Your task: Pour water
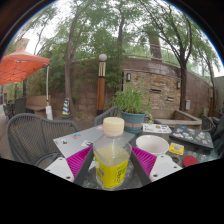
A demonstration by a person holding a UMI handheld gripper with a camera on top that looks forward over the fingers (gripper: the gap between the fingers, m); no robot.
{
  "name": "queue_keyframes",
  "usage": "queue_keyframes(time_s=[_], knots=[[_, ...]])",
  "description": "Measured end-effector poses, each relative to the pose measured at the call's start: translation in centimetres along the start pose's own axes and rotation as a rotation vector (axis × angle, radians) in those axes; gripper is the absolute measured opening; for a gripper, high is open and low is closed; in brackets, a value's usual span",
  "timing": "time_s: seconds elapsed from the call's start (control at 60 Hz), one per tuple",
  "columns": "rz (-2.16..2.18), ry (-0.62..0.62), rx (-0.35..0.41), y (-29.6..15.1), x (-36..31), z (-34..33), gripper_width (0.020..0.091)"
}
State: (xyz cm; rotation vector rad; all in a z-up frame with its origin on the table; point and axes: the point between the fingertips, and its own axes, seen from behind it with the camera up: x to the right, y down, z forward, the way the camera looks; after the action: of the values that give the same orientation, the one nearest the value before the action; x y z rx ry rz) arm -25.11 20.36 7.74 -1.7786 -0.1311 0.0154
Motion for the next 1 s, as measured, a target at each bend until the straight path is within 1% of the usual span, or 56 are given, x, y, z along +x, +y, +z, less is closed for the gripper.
queue_keyframes(time_s=[0.017, 0.033, 0.067, 0.083, 0.1, 0.133, 0.2, 0.217, 0.25, 0.283, 0.3, 0.317, 0.35, 0.367, 0.467, 0.567, 0.583, 0.6, 0.667, 0.683, 0.7, 0.75, 0.767, 0.783, 0.867, 0.883, 0.9, 0.917, 0.967, 1.0], knots=[[0.003, -0.003, -0.015, 0.5, -0.1, 0.3, 0.0794], [0.01, -0.008, -0.032, 1.0, -0.1, 0.6, 0.0759], [0.029, -0.009, -0.065, 2.1, 0.1, 1.1, 0.0629], [0.046, -0.01, -0.076, 2.1, -0.4, 1.1, 0.0593], [0.061, -0.011, -0.07, 2.3, 0.0, 1.1, 0.0594], [0.075, -0.008, -0.048, 1.9, 0.3, 1.2, 0.057], [0.058, -0.002, -0.03, 1.7, 0.4, 1.1, 0.0557], [0.054, 0.004, -0.027, 1.7, 0.6, 1.2, 0.0535], [0.052, 0.018, -0.019, 1.6, 1.0, 1.2, 0.053], [0.05, 0.029, -0.008, 1.2, 1.1, 1.2, 0.0497], [0.044, 0.033, -0.004, 1.1, 1.3, 1.2, 0.0496], [0.044, 0.024, 0.002, 1.1, 1.8, 1.3, 0.0476], [0.026, 0.017, 0.008, 1.0, 1.7, 1.3, 0.0466], [0.018, 0.012, 0.012, 0.9, 1.5, 1.3, 0.0449], [-0.003, -0.057, 0.036, -0.2, -0.3, 1.1, 0.0444], [0.136, -0.114, 0.086, -3.6, -1.4, 0.7, 0.0443], [0.166, -0.115, 0.088, -4.4, -2.6, 0.5, 0.0443], [0.23, -0.157, 0.097, -4.3, -1.7, 0.9, 0.0443], [0.519, -0.275, 0.119, -7.5, -2.2, 0.2, 0.0442], [0.592, -0.278, 0.118, -8.8, -4.1, -0.5, 0.0441], [0.665, -0.335, 0.121, -8.6, -3.3, 0.1, 0.044], [0.881, -0.419, 0.104, -10.2, -3.2, -0.4, 0.044], [0.959, -0.412, 0.1, -11.3, -4.4, -0.5, 0.044], [1.001, -0.447, 0.103, -10.7, -3.7, 0.1, 0.044], [1.327, -0.548, 0.062, -12.3, -3.8, 0.2, 0.044], [1.422, -0.544, 0.048, -13.7, -3.9, 0.5, 0.0441], [1.457, -0.58, 0.053, -12.8, -3.9, 0.8, 0.044], [1.521, -0.598, 0.046, -13.2, -3.7, 0.7, 0.044], [1.671, -0.629, 0.033, -13.6, -2.7, 0.7, 0.044], [1.766, -0.617, 0.024, -14.2, -2.0, 1.1, 0.0443]])
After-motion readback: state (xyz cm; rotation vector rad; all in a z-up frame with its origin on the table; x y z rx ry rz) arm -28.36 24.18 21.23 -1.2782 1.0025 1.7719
